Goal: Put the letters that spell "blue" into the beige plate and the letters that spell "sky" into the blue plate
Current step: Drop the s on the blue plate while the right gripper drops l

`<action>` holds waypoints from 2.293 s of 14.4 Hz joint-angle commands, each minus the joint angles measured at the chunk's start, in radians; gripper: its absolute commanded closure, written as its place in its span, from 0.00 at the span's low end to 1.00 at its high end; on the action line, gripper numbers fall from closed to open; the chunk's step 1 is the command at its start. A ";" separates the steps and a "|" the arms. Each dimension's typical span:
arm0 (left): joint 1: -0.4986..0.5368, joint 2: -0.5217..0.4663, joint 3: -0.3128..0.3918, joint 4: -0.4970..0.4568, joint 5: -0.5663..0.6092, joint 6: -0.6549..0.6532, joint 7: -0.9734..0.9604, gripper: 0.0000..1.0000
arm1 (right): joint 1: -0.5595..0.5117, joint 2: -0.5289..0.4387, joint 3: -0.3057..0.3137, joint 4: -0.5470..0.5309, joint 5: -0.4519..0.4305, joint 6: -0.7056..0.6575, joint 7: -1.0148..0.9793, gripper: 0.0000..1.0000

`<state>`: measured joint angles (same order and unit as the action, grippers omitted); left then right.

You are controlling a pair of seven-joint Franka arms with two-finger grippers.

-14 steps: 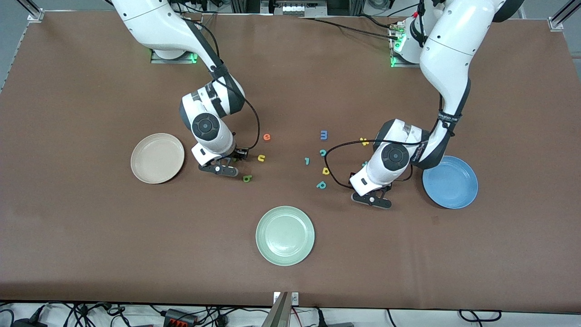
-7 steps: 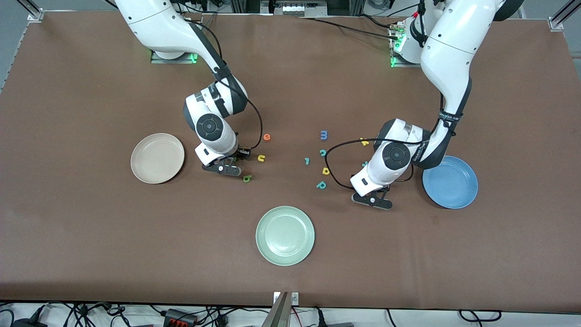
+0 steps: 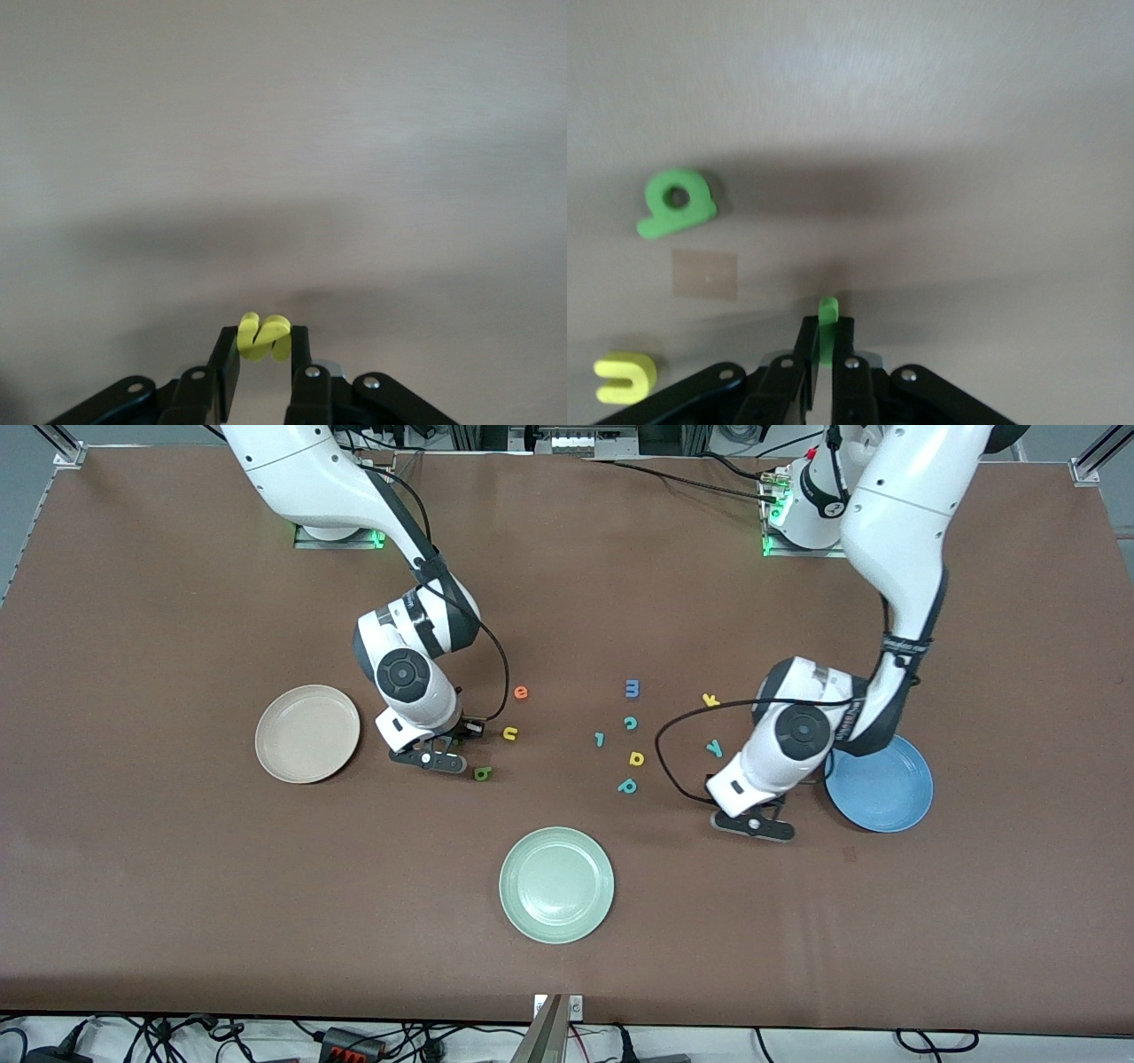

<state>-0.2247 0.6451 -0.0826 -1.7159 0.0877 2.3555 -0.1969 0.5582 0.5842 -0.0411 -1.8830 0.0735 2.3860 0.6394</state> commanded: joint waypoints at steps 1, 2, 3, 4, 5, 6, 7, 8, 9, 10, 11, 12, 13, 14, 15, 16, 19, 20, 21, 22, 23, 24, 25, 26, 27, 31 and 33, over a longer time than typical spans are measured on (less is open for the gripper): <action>0.102 -0.077 -0.005 -0.013 0.021 -0.144 0.074 0.86 | -0.052 -0.066 0.001 -0.010 0.000 -0.068 -0.015 1.00; 0.131 -0.085 -0.005 -0.013 0.021 -0.188 0.085 0.86 | -0.058 -0.092 -0.013 -0.015 0.000 -0.127 -0.020 1.00; 0.168 -0.084 -0.005 -0.017 0.021 -0.208 0.103 0.86 | -0.070 -0.116 -0.026 -0.016 0.000 -0.184 -0.027 1.00; 0.206 -0.078 -0.005 -0.022 0.021 -0.209 0.128 0.86 | -0.092 -0.142 -0.036 -0.018 0.000 -0.247 -0.059 1.00; 0.241 -0.067 -0.005 -0.022 0.021 -0.211 0.167 0.86 | -0.125 -0.162 -0.048 -0.018 0.000 -0.296 -0.116 1.00; 0.270 -0.056 -0.003 -0.024 0.021 -0.213 0.206 0.86 | -0.177 -0.173 -0.049 -0.022 0.000 -0.341 -0.191 1.00; 0.309 -0.048 -0.003 -0.027 0.021 -0.217 0.240 0.86 | -0.231 -0.181 -0.048 -0.034 0.000 -0.356 -0.263 1.00; 0.327 -0.041 -0.005 -0.036 0.023 -0.217 0.260 0.80 | -0.285 -0.181 -0.048 -0.054 0.000 -0.357 -0.341 1.00; 0.334 -0.039 -0.005 -0.039 0.023 -0.216 0.304 0.48 | -0.319 -0.181 -0.048 -0.073 0.000 -0.352 -0.387 1.00; 0.331 -0.039 -0.005 -0.031 0.021 -0.210 0.315 0.16 | -0.355 -0.175 -0.048 -0.085 -0.001 -0.349 -0.417 1.00; 0.329 -0.044 -0.008 -0.025 0.021 -0.209 0.310 0.04 | -0.372 -0.169 -0.048 -0.090 0.000 -0.350 -0.435 1.00; 0.323 -0.051 -0.014 -0.025 0.021 -0.214 0.303 0.00 | -0.392 -0.167 -0.048 -0.116 0.000 -0.340 -0.445 1.00; 0.321 -0.059 -0.019 -0.027 0.021 -0.220 0.295 0.00 | -0.400 -0.165 -0.048 -0.136 -0.003 -0.312 -0.455 1.00; 0.318 -0.076 -0.041 -0.027 0.021 -0.243 0.291 0.00 | -0.414 -0.164 -0.049 -0.159 -0.003 -0.271 -0.487 1.00; 0.315 -0.093 -0.078 -0.025 0.020 -0.267 0.274 0.00 | -0.428 -0.143 -0.048 -0.160 -0.003 -0.245 -0.497 0.89; 0.312 -0.110 -0.104 -0.027 0.021 -0.284 0.213 0.00 | -0.434 -0.130 -0.049 -0.156 -0.003 -0.229 -0.497 0.42; 0.291 -0.114 -0.173 -0.040 0.021 -0.329 0.093 0.00 | -0.417 -0.153 -0.036 -0.085 -0.001 -0.263 -0.488 0.00; 0.271 -0.110 -0.190 -0.040 0.021 -0.326 0.073 0.00 | -0.391 -0.150 -0.031 -0.044 -0.001 -0.290 -0.469 0.00; 0.230 -0.107 -0.192 -0.042 0.021 -0.326 -0.003 0.02 | -0.353 -0.143 -0.030 -0.004 0.005 -0.300 -0.448 0.00; 0.203 -0.098 -0.192 -0.048 0.021 -0.323 -0.088 0.02 | -0.315 -0.127 -0.030 0.033 0.009 -0.297 -0.425 0.00; 0.168 -0.088 -0.192 -0.050 0.021 -0.318 -0.169 0.03 | -0.272 -0.097 -0.030 0.083 0.009 -0.289 -0.375 0.00; 0.139 -0.075 -0.190 -0.059 0.021 -0.311 -0.217 0.06 | -0.241 -0.065 -0.030 0.137 0.011 -0.292 -0.338 0.00; 0.130 -0.073 -0.190 -0.089 0.023 -0.262 -0.249 0.07 | -0.206 -0.032 -0.030 0.190 0.011 -0.297 -0.293 0.00; 0.131 -0.081 -0.192 -0.138 0.023 -0.195 -0.252 0.07 | -0.177 -0.009 -0.030 0.224 0.012 -0.297 -0.243 0.00; 0.131 -0.091 -0.192 -0.183 0.023 -0.129 -0.256 0.07 | -0.134 0.014 -0.030 0.251 0.011 -0.289 -0.174 0.00; 0.093 -0.075 -0.195 -0.211 0.023 -0.027 -0.308 0.13 | -0.063 0.083 -0.028 0.306 0.011 -0.269 -0.141 0.00; 0.073 -0.061 -0.193 -0.221 0.023 0.025 -0.328 0.13 | -0.003 0.120 -0.028 0.324 0.008 -0.214 -0.147 0.00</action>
<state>-0.1336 0.5778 -0.2765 -1.9239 0.0926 2.3342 -0.4882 0.5095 0.6589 -0.0618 -1.6078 0.0749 2.1474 0.4972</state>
